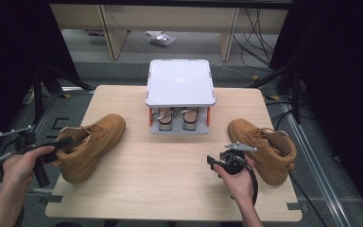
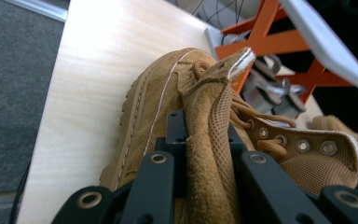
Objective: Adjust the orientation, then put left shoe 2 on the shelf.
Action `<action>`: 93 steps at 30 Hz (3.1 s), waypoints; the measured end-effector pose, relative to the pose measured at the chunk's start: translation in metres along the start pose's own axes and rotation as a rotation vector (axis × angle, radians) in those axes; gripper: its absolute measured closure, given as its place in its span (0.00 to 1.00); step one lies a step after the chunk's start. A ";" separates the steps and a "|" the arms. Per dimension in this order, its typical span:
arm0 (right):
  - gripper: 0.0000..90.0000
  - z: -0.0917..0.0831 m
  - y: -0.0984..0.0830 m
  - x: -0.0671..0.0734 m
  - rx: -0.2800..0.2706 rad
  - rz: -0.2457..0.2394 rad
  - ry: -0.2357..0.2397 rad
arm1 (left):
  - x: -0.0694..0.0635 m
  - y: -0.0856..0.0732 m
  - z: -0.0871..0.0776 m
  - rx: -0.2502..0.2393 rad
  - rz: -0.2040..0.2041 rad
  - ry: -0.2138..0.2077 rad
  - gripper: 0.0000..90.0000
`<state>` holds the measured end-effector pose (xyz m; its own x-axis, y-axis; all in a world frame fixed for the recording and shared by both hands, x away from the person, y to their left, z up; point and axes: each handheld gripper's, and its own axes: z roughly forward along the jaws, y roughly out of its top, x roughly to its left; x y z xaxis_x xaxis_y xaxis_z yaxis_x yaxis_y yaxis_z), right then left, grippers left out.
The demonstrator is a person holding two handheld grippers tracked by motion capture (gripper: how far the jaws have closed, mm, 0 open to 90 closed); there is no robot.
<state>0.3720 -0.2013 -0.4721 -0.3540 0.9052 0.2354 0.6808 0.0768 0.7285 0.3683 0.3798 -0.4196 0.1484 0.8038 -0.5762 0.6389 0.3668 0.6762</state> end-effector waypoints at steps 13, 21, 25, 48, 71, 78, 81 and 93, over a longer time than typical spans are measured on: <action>0.48 -0.003 0.003 -0.001 -0.015 -0.002 -0.007 | -0.009 0.004 0.013 -0.061 -0.028 -0.025 0.89; 0.49 -0.003 0.002 0.001 -0.010 0.036 -0.002 | -0.014 0.009 0.024 -0.076 -0.033 -0.037 0.88; 0.49 -0.005 0.003 0.002 -0.019 0.046 -0.017 | -0.017 0.011 0.029 -0.078 -0.040 -0.045 0.88; 0.49 -0.007 0.002 0.004 -0.012 0.059 -0.001 | -0.034 0.028 0.041 -0.129 -0.058 -0.077 0.88; 0.49 -0.006 0.002 0.003 -0.019 0.056 -0.016 | -0.047 0.048 0.050 -0.155 -0.070 -0.103 0.88; 0.49 -0.008 0.002 0.002 -0.010 0.061 -0.010 | -0.048 0.051 0.053 -0.154 -0.076 -0.107 0.88; 0.49 -0.008 0.002 0.002 -0.012 0.062 -0.008 | -0.051 0.052 0.055 -0.154 -0.106 -0.119 0.88; 0.49 -0.008 0.002 -0.002 -0.024 0.031 -0.014 | -0.055 0.061 0.057 -0.160 -0.106 -0.131 0.88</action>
<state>0.3686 -0.2063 -0.4656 -0.3237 0.9128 0.2491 0.6757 0.0387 0.7362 0.4420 0.3310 -0.3729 0.1906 0.6930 -0.6952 0.5300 0.5235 0.6671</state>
